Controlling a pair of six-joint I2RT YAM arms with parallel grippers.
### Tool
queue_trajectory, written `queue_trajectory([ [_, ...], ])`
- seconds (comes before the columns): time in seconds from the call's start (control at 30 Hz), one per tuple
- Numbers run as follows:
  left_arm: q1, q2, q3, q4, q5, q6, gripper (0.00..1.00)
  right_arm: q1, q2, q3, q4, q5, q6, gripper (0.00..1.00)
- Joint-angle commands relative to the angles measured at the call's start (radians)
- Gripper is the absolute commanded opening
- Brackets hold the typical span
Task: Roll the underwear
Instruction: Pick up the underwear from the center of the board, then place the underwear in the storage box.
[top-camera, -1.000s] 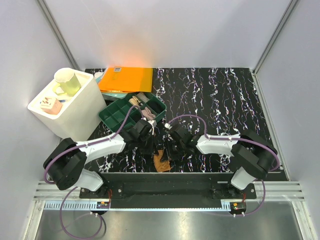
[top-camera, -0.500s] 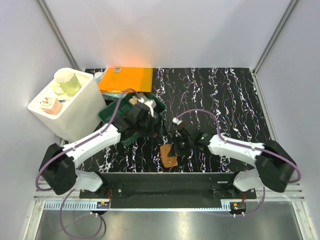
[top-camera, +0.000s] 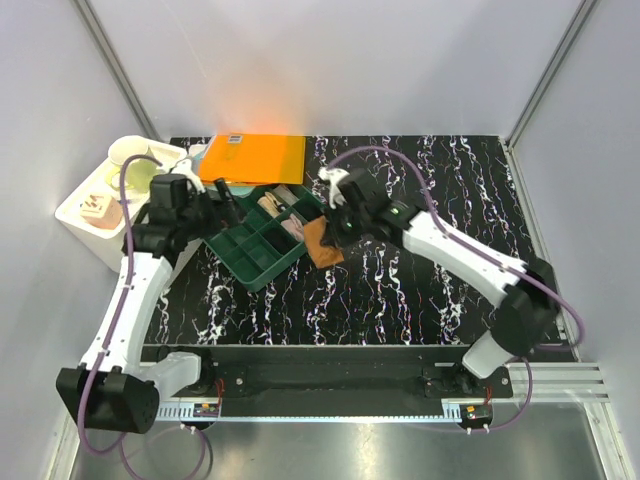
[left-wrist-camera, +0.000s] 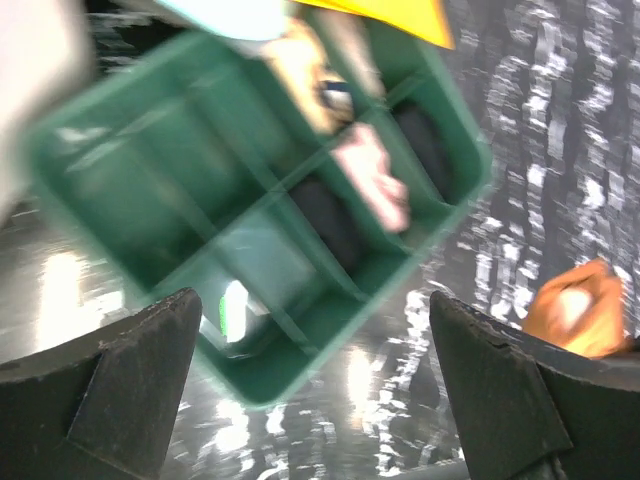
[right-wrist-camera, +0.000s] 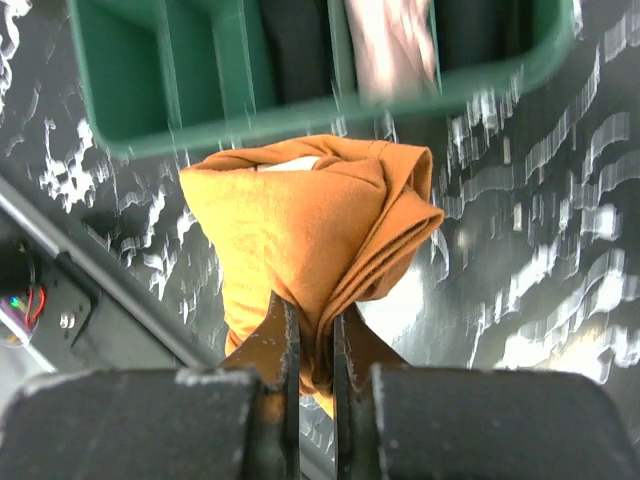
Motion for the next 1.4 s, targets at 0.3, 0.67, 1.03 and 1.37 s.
queue_trajectory([
  [0.3,0.163,-0.078,-0.037,-0.022,-0.23,0.113,0.99,0.07,0.66,0.829,-0.272,-0.098,-0.229,0.0],
  [0.67,0.163,-0.072,-0.089,0.027,-0.188,0.109,0.99,0.142,0.9,1.134,-0.457,-0.07,-0.22,0.0],
  [1.03,0.161,-0.089,-0.102,0.031,-0.164,0.107,0.99,0.174,0.987,1.166,-0.469,0.039,-0.174,0.0],
  [1.37,0.161,-0.101,-0.117,0.037,-0.121,0.103,0.99,0.196,1.081,1.183,-0.47,0.147,-0.151,0.0],
])
